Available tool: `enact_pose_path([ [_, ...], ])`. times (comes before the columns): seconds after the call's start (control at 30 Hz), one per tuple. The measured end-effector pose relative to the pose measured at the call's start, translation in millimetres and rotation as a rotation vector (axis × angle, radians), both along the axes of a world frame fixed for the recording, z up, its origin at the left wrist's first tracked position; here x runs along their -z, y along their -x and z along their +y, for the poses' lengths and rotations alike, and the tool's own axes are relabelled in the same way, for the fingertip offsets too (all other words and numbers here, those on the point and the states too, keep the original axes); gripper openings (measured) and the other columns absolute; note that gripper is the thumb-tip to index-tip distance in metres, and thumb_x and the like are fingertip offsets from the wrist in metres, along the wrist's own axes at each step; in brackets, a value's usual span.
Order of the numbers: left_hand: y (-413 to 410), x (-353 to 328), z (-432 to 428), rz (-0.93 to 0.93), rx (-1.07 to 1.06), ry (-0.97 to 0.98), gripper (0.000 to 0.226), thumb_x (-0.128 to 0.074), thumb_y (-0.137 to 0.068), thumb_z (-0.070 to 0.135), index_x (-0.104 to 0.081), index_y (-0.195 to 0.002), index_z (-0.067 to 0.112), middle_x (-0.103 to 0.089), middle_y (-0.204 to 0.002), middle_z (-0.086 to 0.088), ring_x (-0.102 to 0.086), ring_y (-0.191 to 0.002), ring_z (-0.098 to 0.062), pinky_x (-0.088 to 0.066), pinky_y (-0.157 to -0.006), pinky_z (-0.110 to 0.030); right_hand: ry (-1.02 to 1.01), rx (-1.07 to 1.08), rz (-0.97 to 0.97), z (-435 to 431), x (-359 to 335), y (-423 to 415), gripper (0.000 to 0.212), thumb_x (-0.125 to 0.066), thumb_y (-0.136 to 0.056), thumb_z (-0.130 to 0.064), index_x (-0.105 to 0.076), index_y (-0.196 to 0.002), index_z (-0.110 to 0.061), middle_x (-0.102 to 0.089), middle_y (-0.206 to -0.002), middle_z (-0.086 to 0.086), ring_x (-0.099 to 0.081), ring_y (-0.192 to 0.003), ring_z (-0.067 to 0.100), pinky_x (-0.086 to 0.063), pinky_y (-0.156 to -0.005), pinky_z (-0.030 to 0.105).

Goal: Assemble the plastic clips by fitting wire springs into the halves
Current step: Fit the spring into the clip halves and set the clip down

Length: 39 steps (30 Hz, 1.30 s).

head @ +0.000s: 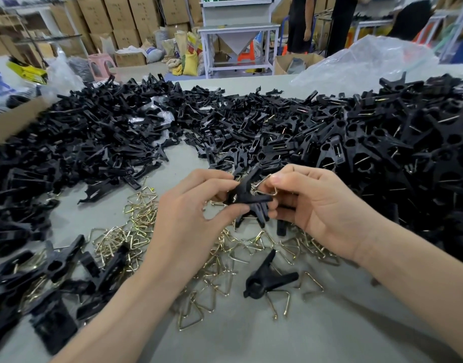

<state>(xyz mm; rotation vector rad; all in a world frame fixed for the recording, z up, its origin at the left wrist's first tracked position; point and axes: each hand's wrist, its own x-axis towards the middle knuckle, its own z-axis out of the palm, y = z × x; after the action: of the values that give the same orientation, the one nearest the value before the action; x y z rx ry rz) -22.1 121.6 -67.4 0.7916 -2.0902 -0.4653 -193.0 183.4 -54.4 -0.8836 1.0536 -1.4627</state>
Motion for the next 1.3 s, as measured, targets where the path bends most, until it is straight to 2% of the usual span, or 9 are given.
enact_pose_path([
  [0.2,-0.3,0.5,0.6,-0.009,0.008,0.055,0.025,-0.082,-0.070,0.016,-0.073,-0.093,0.020,-0.066,-0.094,0.017,-0.057,-0.086,0.009,-0.038,-0.081,-0.002,-0.008,-0.015,0.004,0.7,0.3,-2.0,0.012,-0.066,-0.072,-0.014,-0.062,-0.074,-0.003,-0.069,-0.073,0.006,-0.056,-0.055,0.013,-0.052,-0.053,0.025],
  [0.33,-1.6,0.0,1.9,-0.030,0.020,0.102,0.028,-0.081,-0.071,0.020,-0.067,-0.092,0.031,-0.055,-0.081,0.032,-0.052,-0.081,0.018,-0.035,-0.074,0.001,-0.014,-0.007,0.035,1.3,-1.5,-1.9,0.013,-0.067,-0.070,-0.015,-0.061,-0.070,-0.004,-0.069,-0.073,0.006,-0.056,-0.055,0.014,-0.052,-0.053,0.025],
  [0.5,-2.5,0.8,1.1,-0.035,0.016,0.101,0.023,-0.078,-0.071,0.030,-0.069,-0.093,0.029,-0.052,-0.071,0.032,-0.056,-0.071,0.001,-0.035,-0.062,-0.001,-0.002,-0.009,0.103,2.8,-5.4,0.4,0.012,-0.067,-0.068,-0.015,-0.062,-0.068,-0.004,-0.065,-0.068,0.007,-0.055,-0.054,0.014,-0.052,-0.053,0.025],
  [0.57,-2.1,1.9,1.7,-0.017,0.028,0.087,0.024,-0.077,-0.072,0.029,-0.069,-0.094,0.027,-0.055,-0.073,0.031,-0.059,-0.071,0.002,-0.035,-0.061,0.001,0.003,-0.003,0.123,2.9,-6.6,1.0,0.013,-0.067,-0.067,-0.016,-0.061,-0.067,-0.004,-0.064,-0.067,0.007,-0.055,-0.054,0.014,-0.052,-0.053,0.024],
  [0.7,-2.0,3.8,-0.5,-0.012,0.018,0.085,0.030,-0.082,-0.069,0.022,-0.072,-0.098,0.024,-0.061,-0.076,0.025,-0.060,-0.075,0.005,-0.036,-0.070,0.001,0.017,-0.008,0.169,3.2,-5.7,0.9,0.011,-0.066,-0.073,-0.010,-0.060,-0.065,-0.006,-0.064,-0.067,0.007,-0.054,-0.054,0.014,-0.051,-0.054,0.024],
  [0.9,-2.8,3.6,-0.5,-0.003,-0.004,0.066,0.033,-0.081,-0.072,0.022,-0.070,-0.102,0.029,-0.062,-0.077,0.026,-0.062,-0.077,0.008,-0.040,-0.073,-0.002,0.044,0.036,0.144,3.2,-4.3,-3.6,0.012,-0.064,-0.070,-0.014,-0.061,-0.072,-0.003,-0.067,-0.070,0.005,-0.053,-0.055,0.013,-0.052,-0.054,0.024],
  [1.1,-1.4,0.8,2.3,0.038,0.018,0.059,0.039,-0.081,-0.072,0.016,-0.063,-0.098,0.040,-0.063,-0.078,0.024,-0.063,-0.075,0.010,-0.039,-0.070,-0.001,0.042,0.079,0.150,3.6,-2.6,-2.7,0.011,-0.065,-0.068,-0.017,-0.062,-0.069,-0.007,-0.070,-0.074,0.004,-0.055,-0.056,0.012,-0.052,-0.056,0.023],
  [1.3,-2.6,-0.2,4.2,0.026,0.046,0.033,0.035,-0.082,-0.069,0.018,-0.066,-0.093,0.038,-0.065,-0.077,0.025,-0.063,-0.075,0.008,-0.037,-0.066,0.002,0.002,0.025,0.205,4.3,-4.8,1.7,0.011,-0.067,-0.067,-0.021,-0.065,-0.065,-0.011,-0.069,-0.076,0.005,-0.059,-0.063,0.012,-0.051,-0.057,0.022],
])
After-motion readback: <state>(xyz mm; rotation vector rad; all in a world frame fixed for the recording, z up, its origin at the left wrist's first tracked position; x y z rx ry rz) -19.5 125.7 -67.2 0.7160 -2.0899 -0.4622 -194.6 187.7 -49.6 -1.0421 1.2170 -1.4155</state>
